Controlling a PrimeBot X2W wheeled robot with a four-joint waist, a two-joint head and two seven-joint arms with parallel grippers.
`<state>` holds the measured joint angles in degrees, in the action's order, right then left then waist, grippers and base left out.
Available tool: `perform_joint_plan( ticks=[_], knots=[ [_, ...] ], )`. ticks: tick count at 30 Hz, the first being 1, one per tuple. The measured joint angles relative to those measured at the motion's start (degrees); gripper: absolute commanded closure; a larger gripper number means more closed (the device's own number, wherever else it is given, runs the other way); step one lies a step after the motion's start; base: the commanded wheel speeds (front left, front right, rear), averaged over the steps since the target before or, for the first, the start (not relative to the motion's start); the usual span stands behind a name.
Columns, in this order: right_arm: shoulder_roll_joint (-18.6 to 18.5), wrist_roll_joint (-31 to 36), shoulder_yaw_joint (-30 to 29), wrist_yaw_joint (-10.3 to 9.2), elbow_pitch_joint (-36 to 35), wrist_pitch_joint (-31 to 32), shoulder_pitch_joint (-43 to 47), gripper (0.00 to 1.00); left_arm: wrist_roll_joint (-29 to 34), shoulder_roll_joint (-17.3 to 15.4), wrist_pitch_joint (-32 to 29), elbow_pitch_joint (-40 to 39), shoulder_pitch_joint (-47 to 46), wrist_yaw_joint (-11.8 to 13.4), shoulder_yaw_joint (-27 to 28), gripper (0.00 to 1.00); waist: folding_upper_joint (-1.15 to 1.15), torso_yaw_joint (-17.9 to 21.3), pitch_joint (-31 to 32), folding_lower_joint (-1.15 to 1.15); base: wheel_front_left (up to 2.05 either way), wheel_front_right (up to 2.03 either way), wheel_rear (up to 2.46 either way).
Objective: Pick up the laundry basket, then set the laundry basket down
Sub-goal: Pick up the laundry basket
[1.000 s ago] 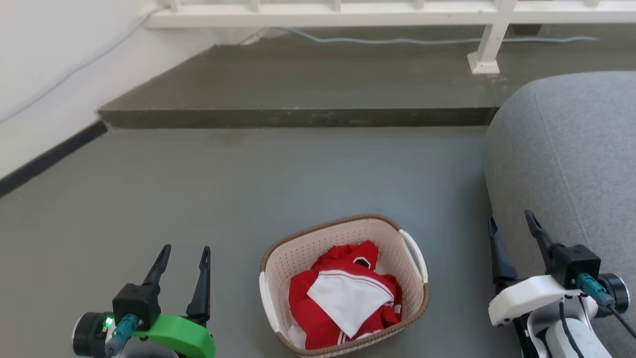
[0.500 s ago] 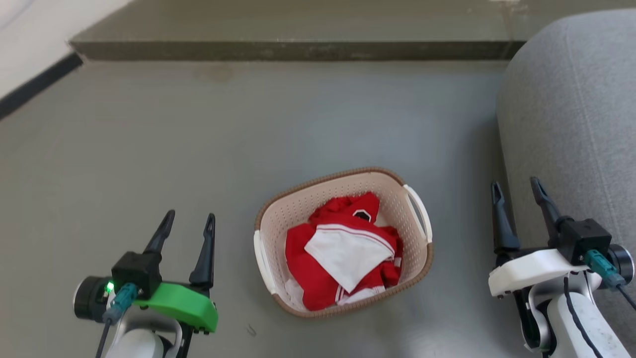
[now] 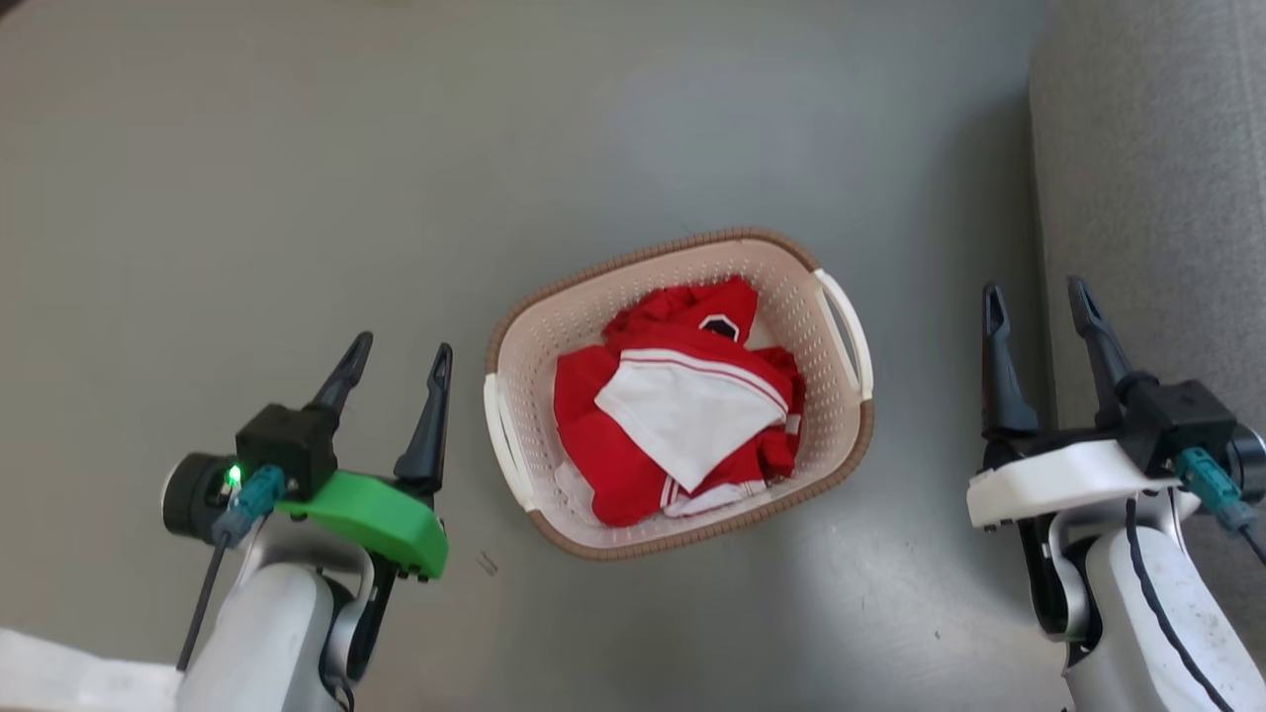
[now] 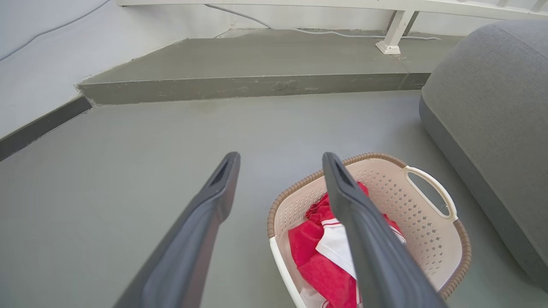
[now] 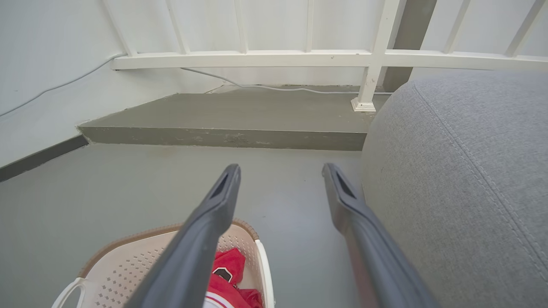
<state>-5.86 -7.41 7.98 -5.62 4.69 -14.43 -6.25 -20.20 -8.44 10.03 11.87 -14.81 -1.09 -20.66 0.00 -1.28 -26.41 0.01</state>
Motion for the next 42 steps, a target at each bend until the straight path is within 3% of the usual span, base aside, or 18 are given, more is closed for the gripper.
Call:
perform_joint_plan(
  ticks=[13,22,40,41,42],
  knots=[
    [0.57,0.93,0.33,-0.03,-3.24,-0.15,-4.99,0.0,-4.0,1.34,-6.25,8.6,-9.7,-3.65,-0.55,0.0,0.0,0.96,-10.71,0.0,0.0,0.0,0.0],
    [1.4,1.44,0.94,-0.07,-4.46,-0.16,-8.86,0.0,-6.81,1.53,-11.18,19.04,-16.48,-4.99,-0.44,0.0,0.0,2.65,-18.27,0.01,0.0,0.0,0.0],
    [2.07,1.86,0.59,-0.56,-4.87,-0.16,-8.87,0.0,-11.02,2.38,-14.75,32.65,-21.91,-5.98,-0.45,0.0,0.0,5.63,-22.75,0.0,0.0,0.0,0.0],
    [2.05,1.85,0.6,-0.56,-4.87,-0.16,-8.87,0.0,-11.32,2.43,-15.03,33.27,-22.32,-5.99,-0.41,0.22,0.0,5.7,-22.82,0.0,0.0,0.0,0.0],
    [2.07,1.86,0.6,-0.56,-4.88,-0.16,-8.84,0.0,-11.49,2.5,-15.1,33.92,-22.77,-6.04,-0.42,0.61,0.0,5.77,-22.88,0.0,0.0,0.0,0.0]
  ],
)
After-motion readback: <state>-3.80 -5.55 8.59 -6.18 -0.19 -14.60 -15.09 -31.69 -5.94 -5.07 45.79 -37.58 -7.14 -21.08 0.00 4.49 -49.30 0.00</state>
